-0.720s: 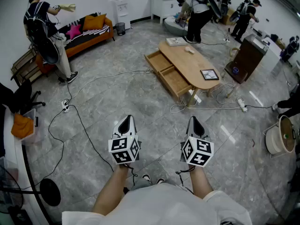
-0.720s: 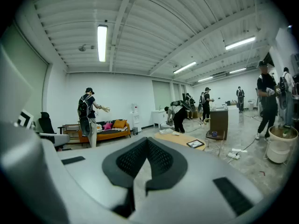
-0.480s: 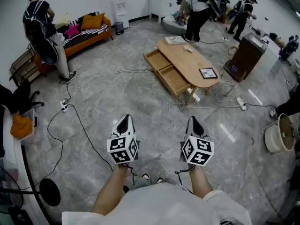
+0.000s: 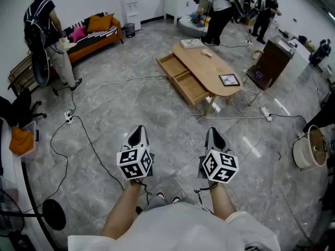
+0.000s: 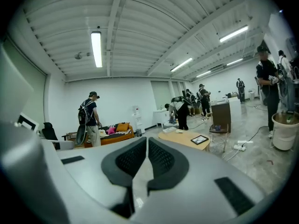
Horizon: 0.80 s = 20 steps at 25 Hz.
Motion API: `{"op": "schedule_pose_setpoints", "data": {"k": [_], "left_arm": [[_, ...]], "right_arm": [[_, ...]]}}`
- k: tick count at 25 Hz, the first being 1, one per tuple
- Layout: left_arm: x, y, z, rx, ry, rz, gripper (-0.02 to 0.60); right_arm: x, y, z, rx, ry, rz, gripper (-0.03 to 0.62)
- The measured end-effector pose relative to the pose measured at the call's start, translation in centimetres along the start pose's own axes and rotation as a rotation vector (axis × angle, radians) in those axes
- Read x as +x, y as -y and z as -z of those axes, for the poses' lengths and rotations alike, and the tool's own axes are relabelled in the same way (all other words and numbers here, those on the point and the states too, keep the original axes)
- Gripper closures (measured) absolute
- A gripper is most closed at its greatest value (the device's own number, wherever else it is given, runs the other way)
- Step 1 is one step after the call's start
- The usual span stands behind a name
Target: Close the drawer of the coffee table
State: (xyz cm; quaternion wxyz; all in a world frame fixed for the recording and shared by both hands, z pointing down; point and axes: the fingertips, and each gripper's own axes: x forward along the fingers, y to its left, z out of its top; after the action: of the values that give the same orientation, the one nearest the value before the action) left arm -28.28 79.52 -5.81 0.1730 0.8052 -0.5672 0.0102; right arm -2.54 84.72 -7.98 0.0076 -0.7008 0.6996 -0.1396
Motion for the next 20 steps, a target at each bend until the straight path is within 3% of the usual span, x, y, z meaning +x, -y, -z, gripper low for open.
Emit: {"op": "schedule_pose_setpoints", "data": {"k": [2,11,20], "left_arm": [[0.2,0.5,-0.4,-0.001,0.004,0.02,0.543],[0.3,0.8,-0.9,0.013,-0.02,0.08,0.429],[1.0,1.2,-1.5,0.087,-0.003,0.08,0.208]], "right_arm": [[0.0,0.1,-0.3,0.0,-0.003,-0.005,0.549],[0.5,-0.8,-0.8,0.02,0.008,-0.035,0.475],[1.7,-0.6,-0.6,0.001,0.015,-0.031,0.295]]}}
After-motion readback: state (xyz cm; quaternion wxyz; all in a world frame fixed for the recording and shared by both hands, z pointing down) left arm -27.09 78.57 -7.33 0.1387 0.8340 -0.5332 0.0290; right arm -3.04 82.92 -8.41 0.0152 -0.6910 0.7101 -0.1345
